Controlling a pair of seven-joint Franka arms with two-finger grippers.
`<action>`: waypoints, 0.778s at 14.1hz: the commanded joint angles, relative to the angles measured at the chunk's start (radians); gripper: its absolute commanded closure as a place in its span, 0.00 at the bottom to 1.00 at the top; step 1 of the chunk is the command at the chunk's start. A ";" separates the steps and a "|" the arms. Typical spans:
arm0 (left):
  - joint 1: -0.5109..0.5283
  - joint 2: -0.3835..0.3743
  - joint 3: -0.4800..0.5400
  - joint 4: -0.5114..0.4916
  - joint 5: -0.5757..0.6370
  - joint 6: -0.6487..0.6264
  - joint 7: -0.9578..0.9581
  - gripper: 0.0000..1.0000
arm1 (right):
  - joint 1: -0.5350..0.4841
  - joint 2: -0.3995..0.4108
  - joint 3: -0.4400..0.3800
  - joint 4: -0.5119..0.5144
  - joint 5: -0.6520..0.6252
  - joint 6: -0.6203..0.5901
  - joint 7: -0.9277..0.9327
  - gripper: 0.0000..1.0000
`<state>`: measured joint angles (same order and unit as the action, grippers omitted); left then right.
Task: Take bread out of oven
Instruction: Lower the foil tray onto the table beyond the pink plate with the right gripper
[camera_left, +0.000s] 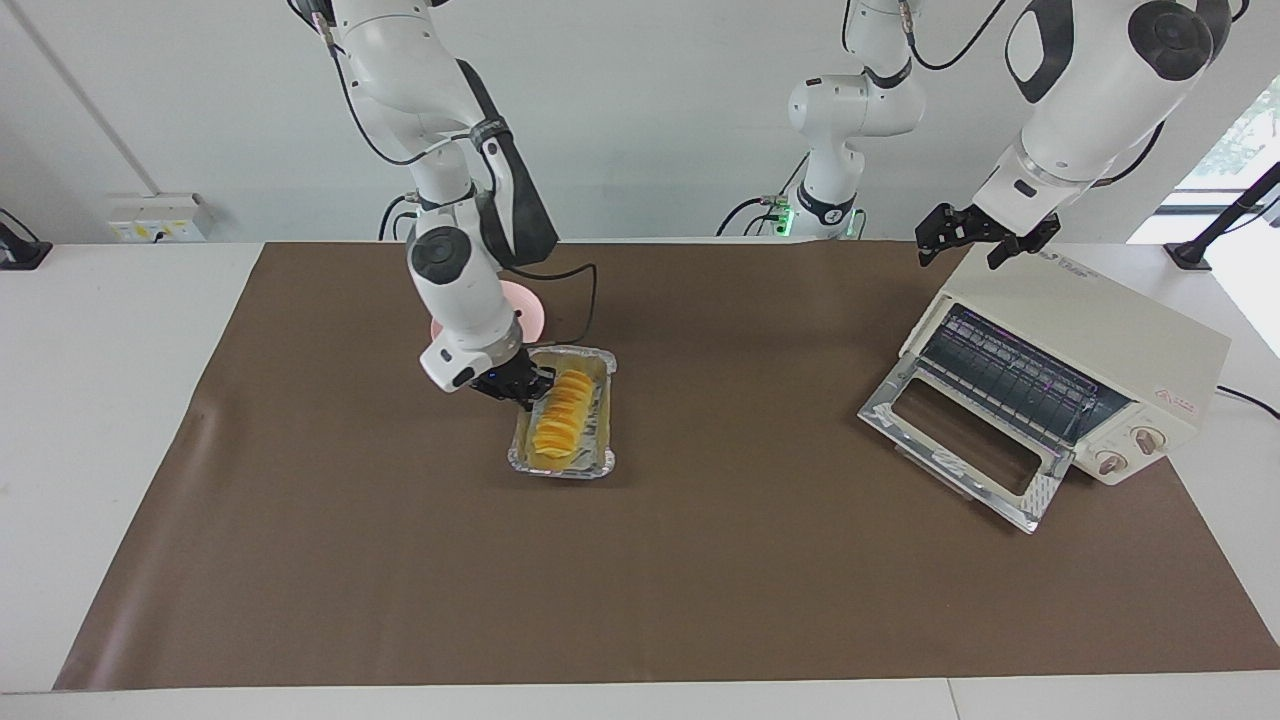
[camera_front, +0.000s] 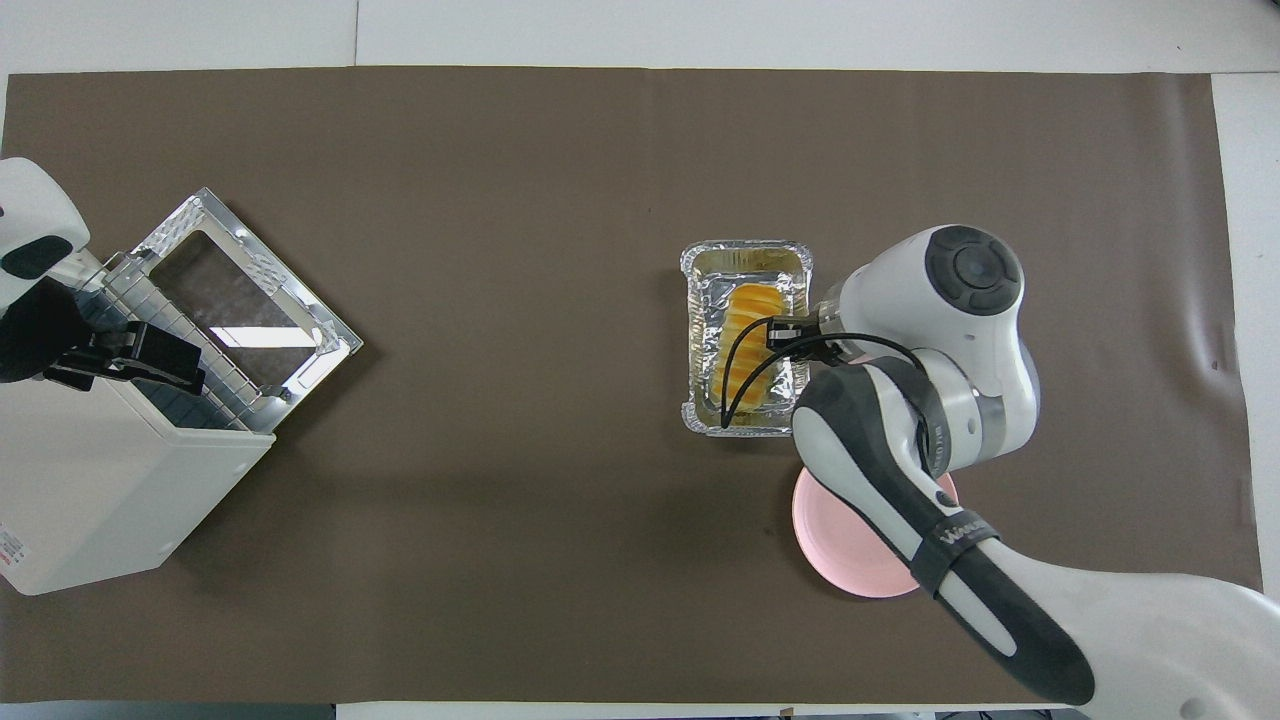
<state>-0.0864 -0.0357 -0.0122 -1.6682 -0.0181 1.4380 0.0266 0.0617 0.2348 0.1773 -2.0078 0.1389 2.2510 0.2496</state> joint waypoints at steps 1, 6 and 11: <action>0.000 -0.015 0.000 -0.010 0.017 0.012 0.004 0.00 | -0.089 0.018 0.011 0.018 0.022 -0.011 -0.101 1.00; 0.000 -0.015 0.000 -0.010 0.017 0.012 0.004 0.00 | -0.184 0.011 0.013 -0.037 0.024 -0.013 -0.203 1.00; 0.000 -0.015 0.000 -0.010 0.017 0.012 0.004 0.00 | -0.201 0.006 0.013 -0.039 0.039 -0.030 -0.228 0.33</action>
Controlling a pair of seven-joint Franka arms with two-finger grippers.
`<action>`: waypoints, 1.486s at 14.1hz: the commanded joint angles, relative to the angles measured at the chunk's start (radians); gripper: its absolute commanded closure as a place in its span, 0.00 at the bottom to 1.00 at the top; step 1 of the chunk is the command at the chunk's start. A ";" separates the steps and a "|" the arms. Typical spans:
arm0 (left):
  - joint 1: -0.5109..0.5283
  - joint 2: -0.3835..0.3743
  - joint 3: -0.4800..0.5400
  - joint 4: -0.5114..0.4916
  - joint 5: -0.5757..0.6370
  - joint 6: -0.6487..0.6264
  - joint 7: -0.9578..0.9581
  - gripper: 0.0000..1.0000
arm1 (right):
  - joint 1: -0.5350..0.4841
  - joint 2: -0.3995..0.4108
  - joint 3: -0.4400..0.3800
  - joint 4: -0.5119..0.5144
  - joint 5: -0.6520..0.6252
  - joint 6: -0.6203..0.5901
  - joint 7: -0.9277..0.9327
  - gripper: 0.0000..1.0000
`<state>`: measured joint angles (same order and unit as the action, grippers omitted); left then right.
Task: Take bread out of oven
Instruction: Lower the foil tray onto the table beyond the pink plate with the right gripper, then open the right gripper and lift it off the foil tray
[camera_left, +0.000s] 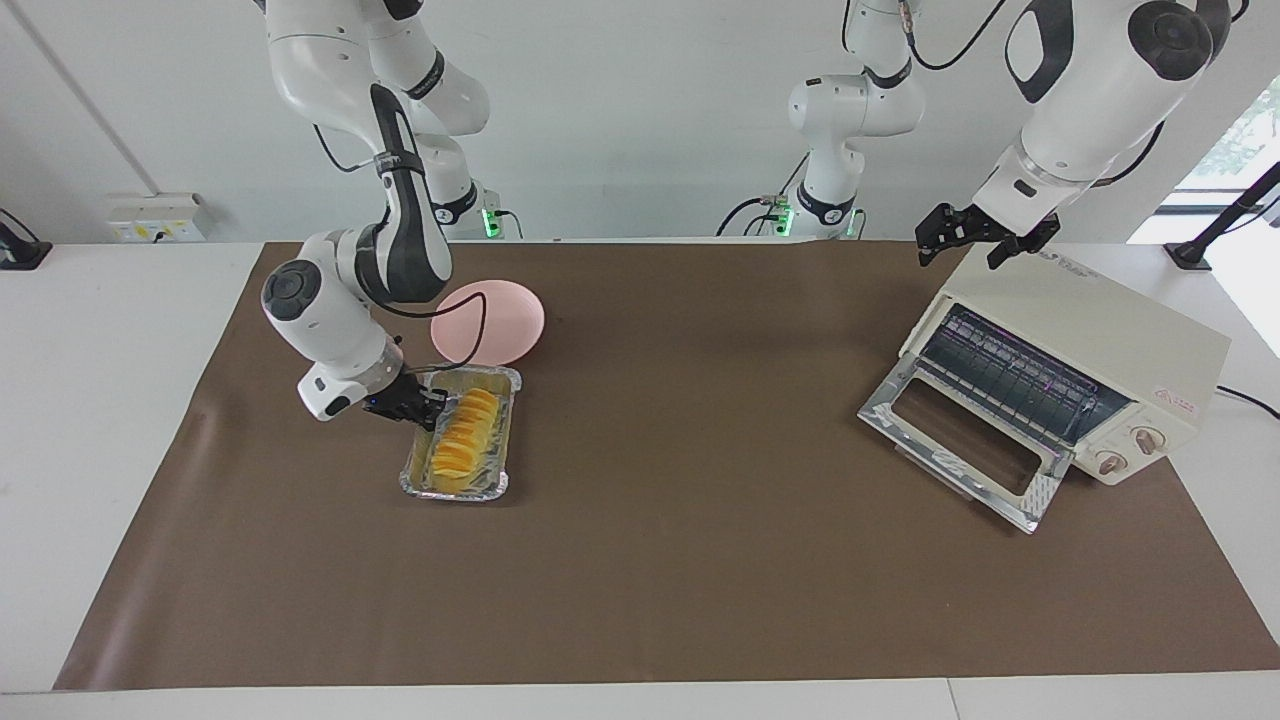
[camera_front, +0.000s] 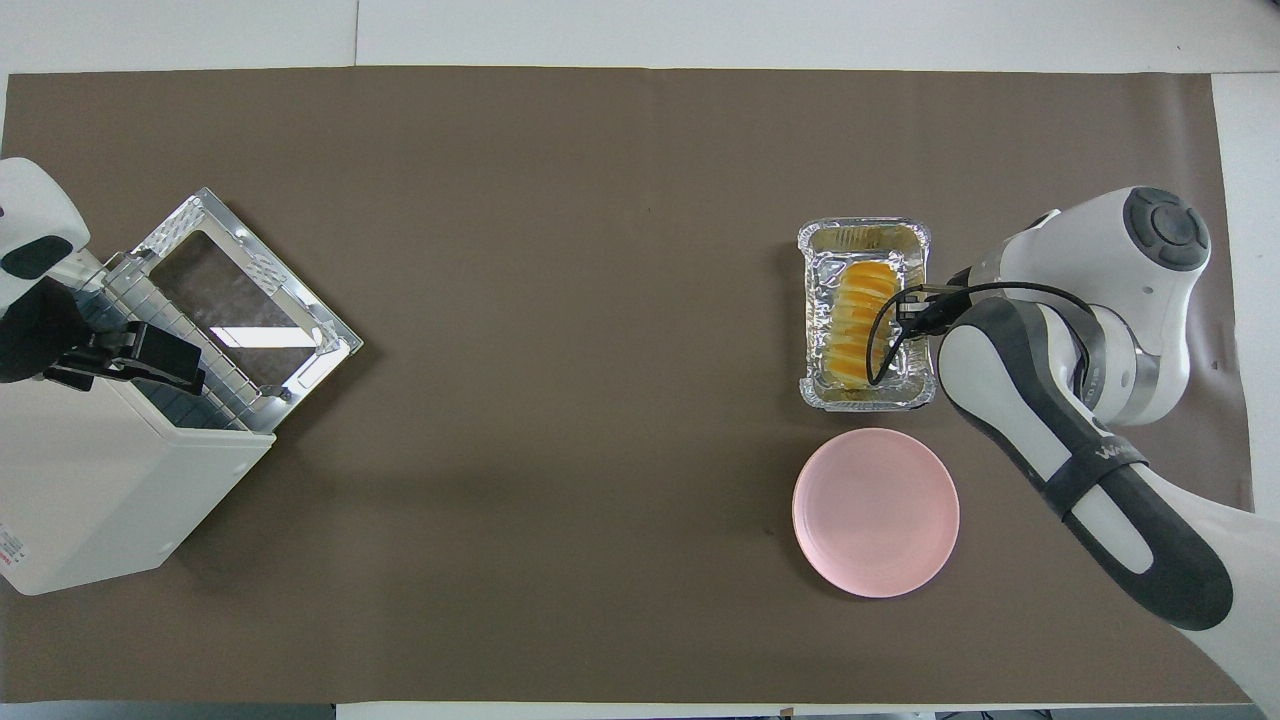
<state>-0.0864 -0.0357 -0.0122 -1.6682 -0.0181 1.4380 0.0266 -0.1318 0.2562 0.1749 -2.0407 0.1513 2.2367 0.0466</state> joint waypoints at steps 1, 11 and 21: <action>0.000 -0.015 0.000 -0.010 0.017 0.012 0.004 0.00 | -0.005 -0.015 0.014 0.000 0.027 -0.016 -0.021 0.01; 0.000 -0.015 0.000 -0.010 0.017 0.012 0.004 0.00 | -0.002 -0.172 0.011 0.228 -0.120 -0.373 -0.011 0.00; 0.000 -0.015 0.000 -0.010 0.017 0.012 0.004 0.00 | -0.015 -0.301 0.006 0.316 -0.220 -0.667 -0.043 0.00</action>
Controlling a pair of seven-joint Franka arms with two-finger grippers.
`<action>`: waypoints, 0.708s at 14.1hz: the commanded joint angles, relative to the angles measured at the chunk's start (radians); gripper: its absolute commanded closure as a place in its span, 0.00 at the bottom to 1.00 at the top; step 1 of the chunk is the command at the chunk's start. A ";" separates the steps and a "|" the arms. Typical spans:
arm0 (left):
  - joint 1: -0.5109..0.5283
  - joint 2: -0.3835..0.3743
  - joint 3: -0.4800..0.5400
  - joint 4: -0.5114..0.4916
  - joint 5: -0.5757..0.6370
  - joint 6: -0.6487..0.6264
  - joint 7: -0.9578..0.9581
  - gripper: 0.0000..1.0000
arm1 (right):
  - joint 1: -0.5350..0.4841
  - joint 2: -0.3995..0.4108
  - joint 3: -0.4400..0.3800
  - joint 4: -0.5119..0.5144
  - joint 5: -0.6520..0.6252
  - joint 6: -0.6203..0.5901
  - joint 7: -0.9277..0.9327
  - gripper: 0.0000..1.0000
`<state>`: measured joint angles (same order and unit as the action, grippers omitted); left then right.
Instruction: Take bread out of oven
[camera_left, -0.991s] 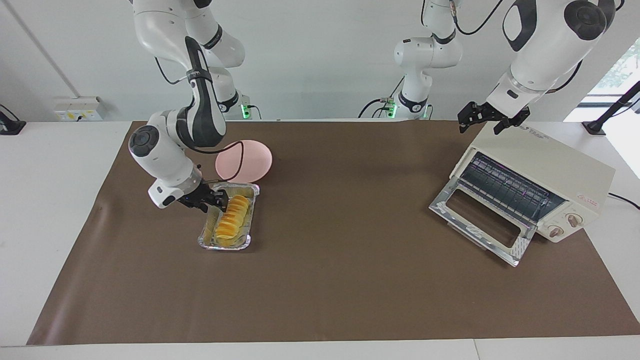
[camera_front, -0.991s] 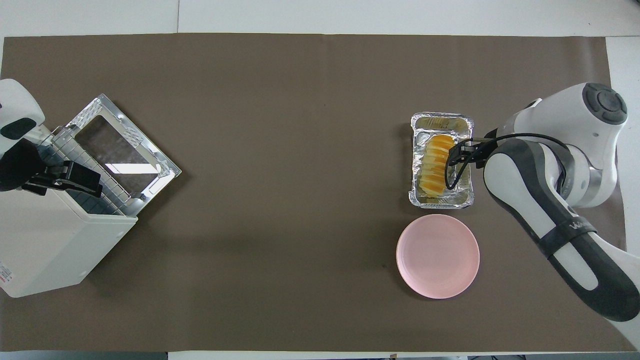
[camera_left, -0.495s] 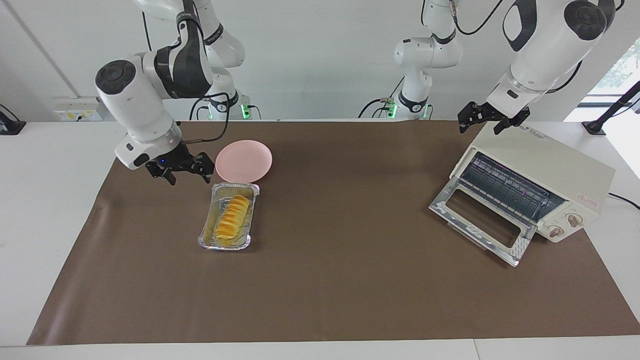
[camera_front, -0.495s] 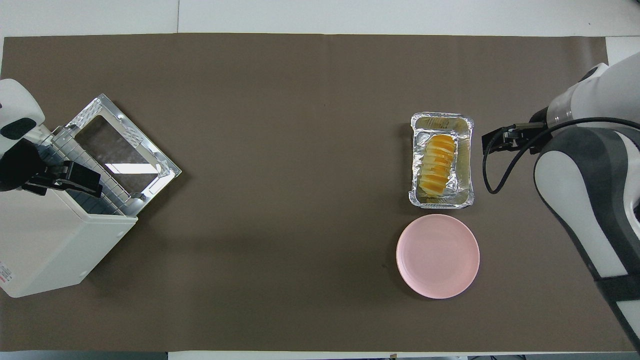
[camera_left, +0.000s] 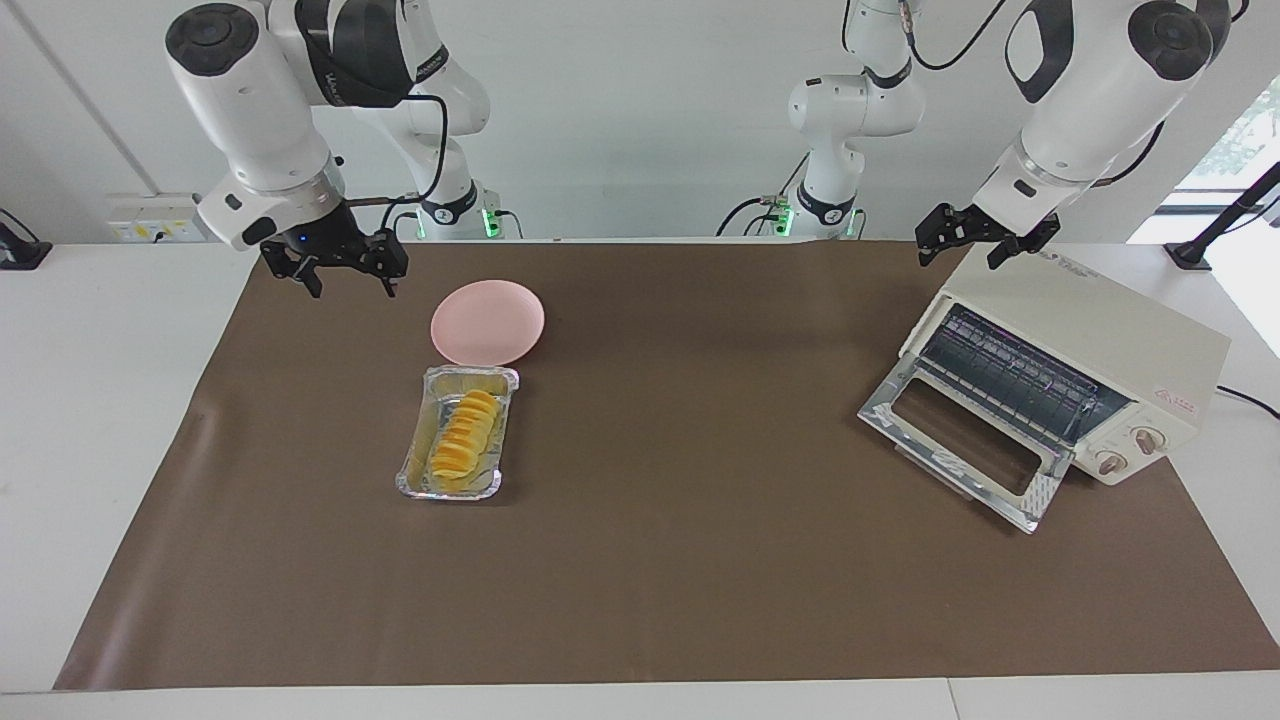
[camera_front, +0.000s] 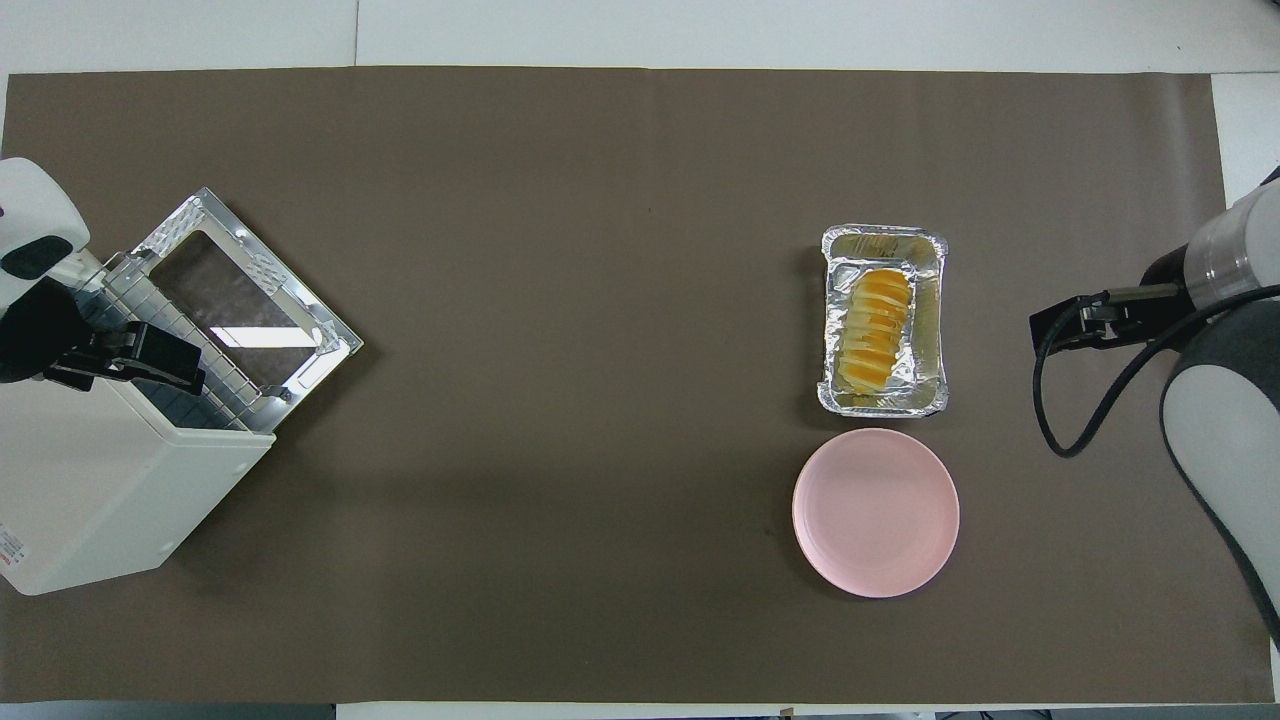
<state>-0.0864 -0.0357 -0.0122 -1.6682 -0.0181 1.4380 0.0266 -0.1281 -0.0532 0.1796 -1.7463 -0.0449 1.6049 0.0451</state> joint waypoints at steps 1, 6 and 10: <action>0.000 -0.015 0.000 -0.010 0.017 0.012 0.004 0.00 | -0.025 0.010 -0.002 0.034 -0.021 -0.040 -0.051 0.00; 0.000 -0.015 0.000 -0.010 0.017 0.012 0.004 0.00 | -0.044 0.026 -0.012 0.090 -0.007 -0.132 -0.053 0.00; 0.000 -0.015 0.000 -0.010 0.017 0.012 0.004 0.00 | -0.044 0.026 -0.026 0.090 0.006 -0.142 -0.047 0.00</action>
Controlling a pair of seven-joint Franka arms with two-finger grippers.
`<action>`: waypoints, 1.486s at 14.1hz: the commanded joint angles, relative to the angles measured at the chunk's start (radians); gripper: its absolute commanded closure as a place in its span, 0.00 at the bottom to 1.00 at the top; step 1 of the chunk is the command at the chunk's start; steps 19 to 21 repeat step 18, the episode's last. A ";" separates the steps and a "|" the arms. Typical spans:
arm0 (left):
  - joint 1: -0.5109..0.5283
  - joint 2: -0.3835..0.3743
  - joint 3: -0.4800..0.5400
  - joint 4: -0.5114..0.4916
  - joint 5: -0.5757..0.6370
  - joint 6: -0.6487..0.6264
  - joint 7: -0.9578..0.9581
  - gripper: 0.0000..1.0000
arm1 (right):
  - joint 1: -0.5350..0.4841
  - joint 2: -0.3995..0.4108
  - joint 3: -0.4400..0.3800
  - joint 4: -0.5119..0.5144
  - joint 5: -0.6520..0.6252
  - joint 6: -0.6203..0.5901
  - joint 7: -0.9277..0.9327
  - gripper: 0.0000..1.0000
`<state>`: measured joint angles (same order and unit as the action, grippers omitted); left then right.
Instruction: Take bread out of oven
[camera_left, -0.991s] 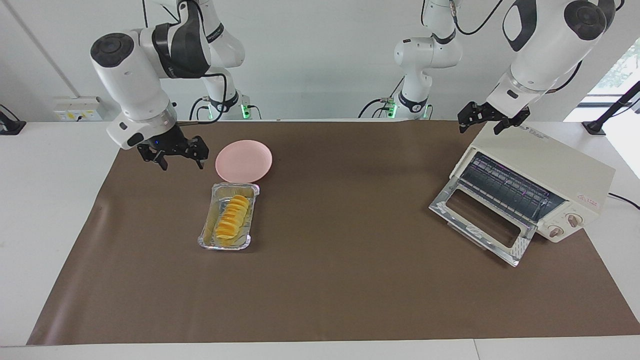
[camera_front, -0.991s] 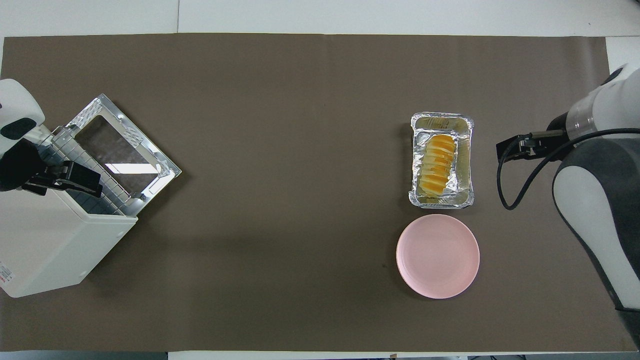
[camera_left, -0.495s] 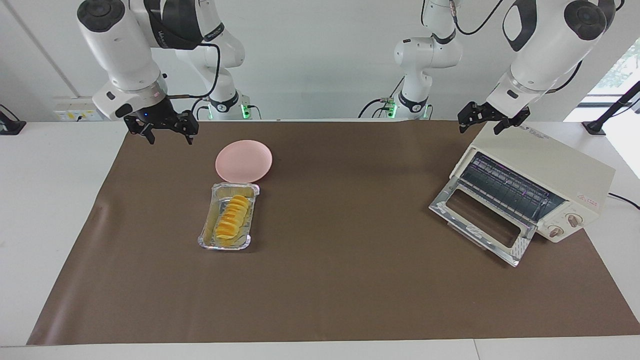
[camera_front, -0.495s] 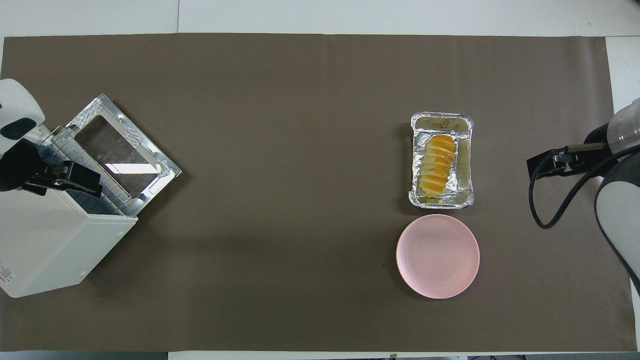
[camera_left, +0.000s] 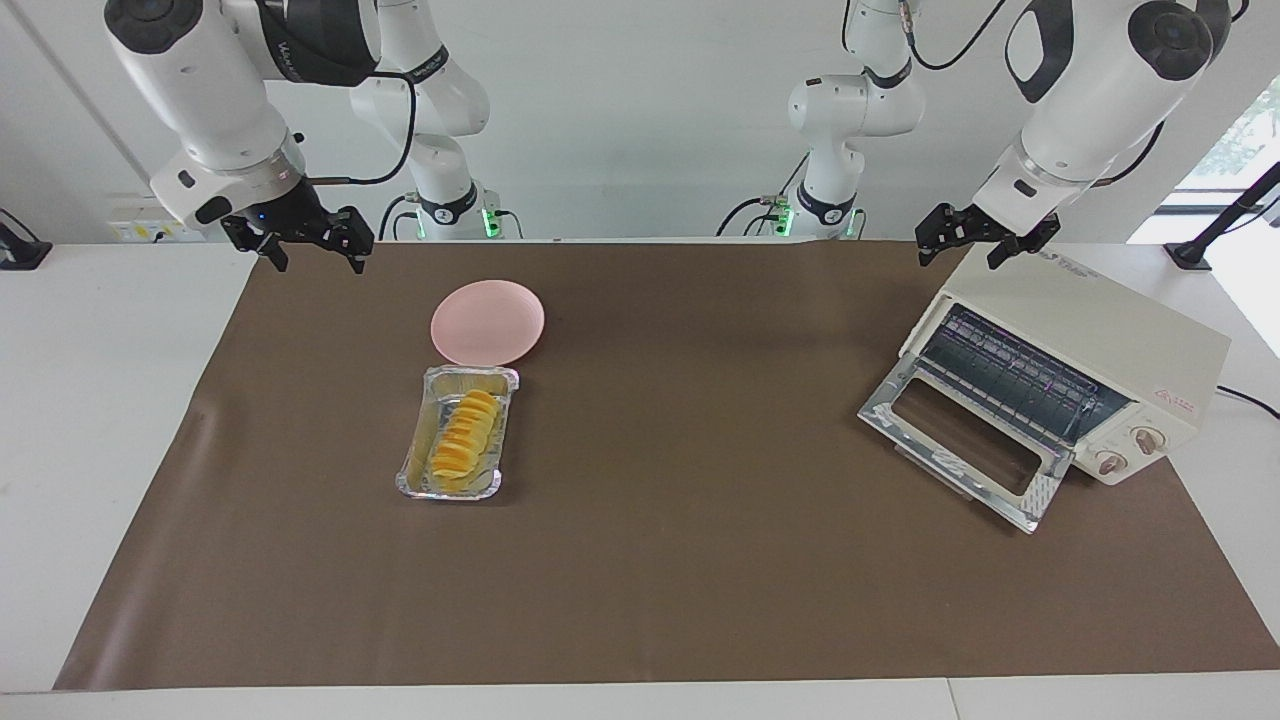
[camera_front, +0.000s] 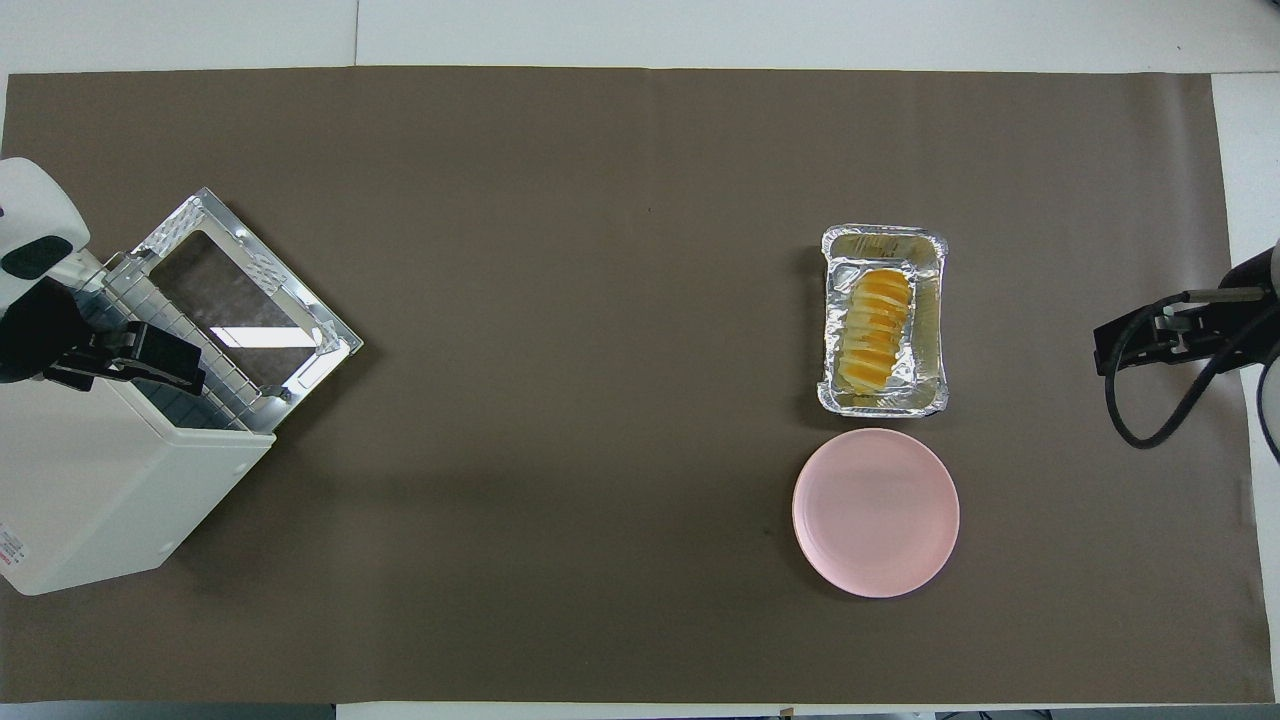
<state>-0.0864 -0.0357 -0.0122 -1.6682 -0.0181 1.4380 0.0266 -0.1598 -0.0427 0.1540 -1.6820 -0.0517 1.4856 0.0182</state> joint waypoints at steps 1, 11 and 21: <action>0.000 -0.015 0.000 -0.010 0.017 0.012 0.004 0.00 | -0.013 0.015 -0.002 0.025 0.042 -0.022 -0.020 0.00; 0.000 -0.015 0.000 -0.010 0.017 0.012 0.004 0.00 | -0.014 0.017 -0.004 0.028 0.036 0.053 0.006 0.00; 0.000 -0.015 0.000 -0.010 0.017 0.012 0.004 0.00 | -0.014 0.017 -0.004 0.028 0.041 0.061 0.008 0.00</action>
